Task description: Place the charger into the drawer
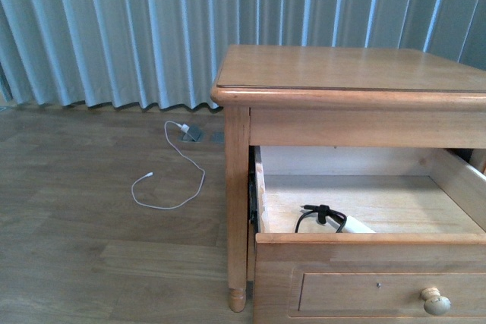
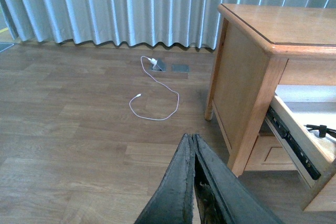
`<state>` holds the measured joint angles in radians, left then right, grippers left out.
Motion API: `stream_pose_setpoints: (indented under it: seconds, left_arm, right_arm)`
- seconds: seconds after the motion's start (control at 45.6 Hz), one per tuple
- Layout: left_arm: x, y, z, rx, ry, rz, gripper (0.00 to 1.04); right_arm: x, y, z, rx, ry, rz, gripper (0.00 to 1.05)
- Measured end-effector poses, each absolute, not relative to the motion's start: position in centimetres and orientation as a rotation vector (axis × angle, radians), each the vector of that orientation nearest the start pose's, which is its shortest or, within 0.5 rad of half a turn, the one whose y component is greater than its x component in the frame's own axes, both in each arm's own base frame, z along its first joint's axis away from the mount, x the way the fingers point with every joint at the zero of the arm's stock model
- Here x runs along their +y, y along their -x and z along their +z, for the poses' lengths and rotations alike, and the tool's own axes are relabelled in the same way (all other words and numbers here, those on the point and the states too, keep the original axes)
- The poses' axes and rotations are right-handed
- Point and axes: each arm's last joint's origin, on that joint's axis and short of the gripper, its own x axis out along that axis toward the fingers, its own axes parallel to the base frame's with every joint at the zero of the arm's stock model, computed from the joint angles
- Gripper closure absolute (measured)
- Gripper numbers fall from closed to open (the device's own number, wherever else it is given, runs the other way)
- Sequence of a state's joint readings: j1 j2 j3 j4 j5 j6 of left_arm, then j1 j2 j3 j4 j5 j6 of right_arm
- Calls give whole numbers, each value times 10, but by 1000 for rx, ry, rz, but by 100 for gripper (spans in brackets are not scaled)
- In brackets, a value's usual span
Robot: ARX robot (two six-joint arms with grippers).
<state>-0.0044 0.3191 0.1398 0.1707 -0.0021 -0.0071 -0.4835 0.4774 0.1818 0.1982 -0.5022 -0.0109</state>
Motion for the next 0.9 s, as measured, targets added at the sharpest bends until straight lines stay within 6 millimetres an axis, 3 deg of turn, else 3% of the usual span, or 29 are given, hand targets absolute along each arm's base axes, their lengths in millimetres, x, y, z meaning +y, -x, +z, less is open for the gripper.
stream_pose_setpoints:
  seconds: [0.899]
  left_arm:
    - [0,-97,167,-6,7,-2,101]
  right_arm:
    - [-48,-122,202,86,-36,19,8]
